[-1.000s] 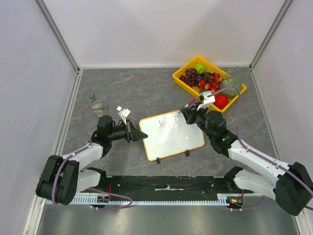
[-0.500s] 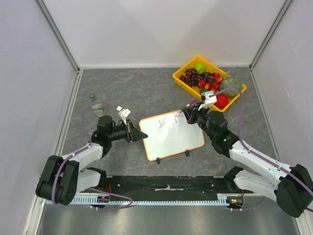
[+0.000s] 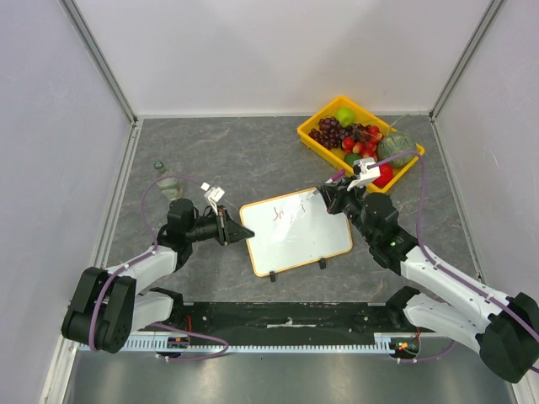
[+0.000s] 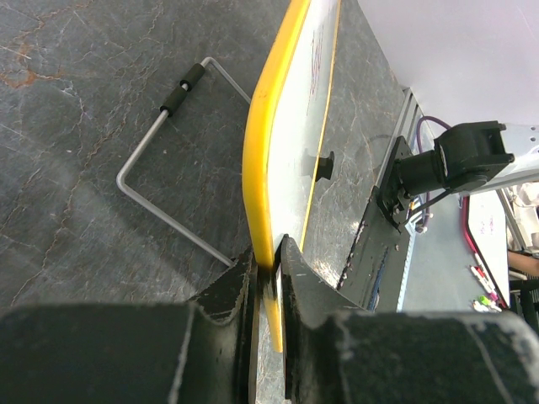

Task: Write a sentence on the whiteboard
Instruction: Write on the whiteboard at the whiteboard stand.

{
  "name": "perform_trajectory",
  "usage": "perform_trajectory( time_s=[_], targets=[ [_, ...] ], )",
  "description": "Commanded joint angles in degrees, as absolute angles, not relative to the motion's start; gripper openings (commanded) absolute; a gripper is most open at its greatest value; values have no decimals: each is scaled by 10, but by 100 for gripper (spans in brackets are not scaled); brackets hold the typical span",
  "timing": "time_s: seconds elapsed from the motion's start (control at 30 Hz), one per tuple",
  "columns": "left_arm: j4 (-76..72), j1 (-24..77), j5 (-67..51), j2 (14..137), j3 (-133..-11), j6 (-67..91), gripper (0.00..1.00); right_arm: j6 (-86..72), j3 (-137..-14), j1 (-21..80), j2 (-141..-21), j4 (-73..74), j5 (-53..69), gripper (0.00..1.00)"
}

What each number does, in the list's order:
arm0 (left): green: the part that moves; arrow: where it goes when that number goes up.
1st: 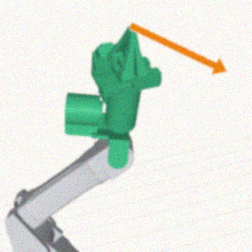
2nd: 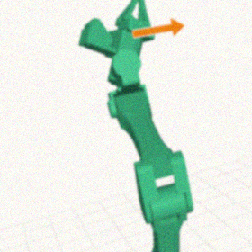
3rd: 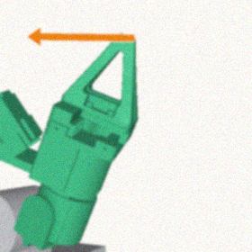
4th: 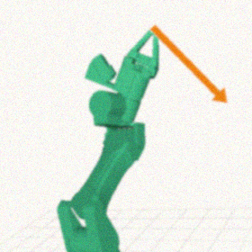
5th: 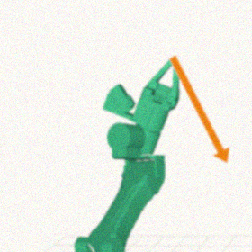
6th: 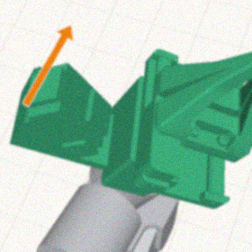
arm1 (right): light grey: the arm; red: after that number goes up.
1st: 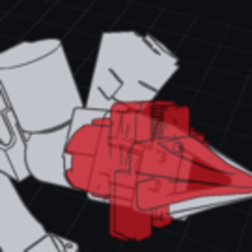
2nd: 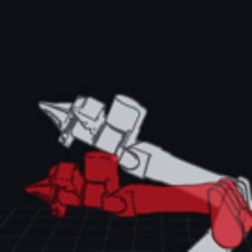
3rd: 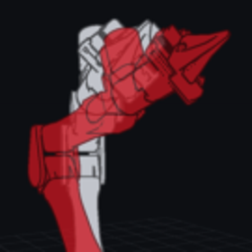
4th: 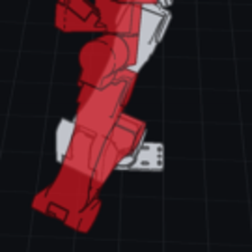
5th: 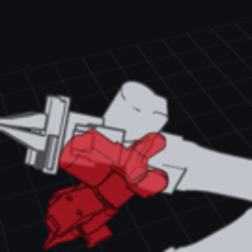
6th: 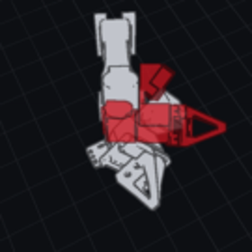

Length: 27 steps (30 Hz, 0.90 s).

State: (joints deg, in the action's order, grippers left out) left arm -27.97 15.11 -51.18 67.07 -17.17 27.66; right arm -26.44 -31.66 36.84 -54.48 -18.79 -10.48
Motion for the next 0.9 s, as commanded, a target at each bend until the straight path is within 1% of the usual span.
perform_trajectory(
  time_s=[0.0, 0.5, 0.87],
  targets=[
    [-296, 150, -504, 663, -169, 261, 2, -268, -308, 363, -543, -195, -118, 0],
    [-295, 150, -504, 664, -170, 261, 2, -269, -301, 362, -576, -215, -114, 0],
    [-295, 150, -504, 664, -170, 261, 2, -272, -299, 361, -573, -221, -91, 0]
  ],
)
